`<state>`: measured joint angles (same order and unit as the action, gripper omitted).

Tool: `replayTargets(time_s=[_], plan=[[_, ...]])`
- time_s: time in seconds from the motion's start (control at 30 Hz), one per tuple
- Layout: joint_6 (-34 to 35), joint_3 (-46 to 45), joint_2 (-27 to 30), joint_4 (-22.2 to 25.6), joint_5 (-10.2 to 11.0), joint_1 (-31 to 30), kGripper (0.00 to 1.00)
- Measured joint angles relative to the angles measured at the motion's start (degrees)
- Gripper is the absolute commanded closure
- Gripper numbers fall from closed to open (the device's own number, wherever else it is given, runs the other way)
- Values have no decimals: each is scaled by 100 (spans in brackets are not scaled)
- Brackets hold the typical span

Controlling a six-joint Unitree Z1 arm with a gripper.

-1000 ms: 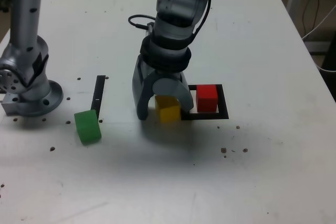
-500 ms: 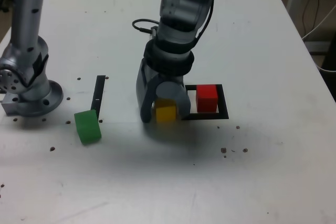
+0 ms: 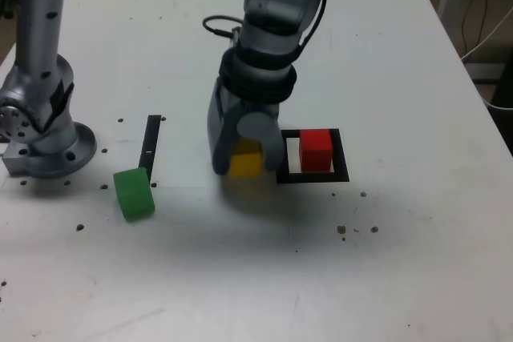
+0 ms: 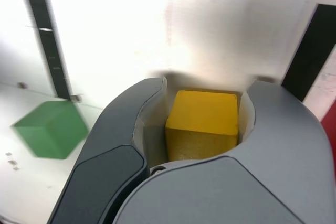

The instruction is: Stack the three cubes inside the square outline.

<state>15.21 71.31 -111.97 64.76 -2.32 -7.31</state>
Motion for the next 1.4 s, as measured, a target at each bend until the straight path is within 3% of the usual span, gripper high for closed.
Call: replayTargets(time_s=[0.43,0.6,0.83,1.07,1.4], plan=[[-308,715,131,514,164,1,93],[-619,1407,210,1082,415,1,97],[-1280,2307,153,1087,780,63,100],[-1330,2347,-132,1097,608,196,100],[-1330,2324,-442,1101,588,382,100]])
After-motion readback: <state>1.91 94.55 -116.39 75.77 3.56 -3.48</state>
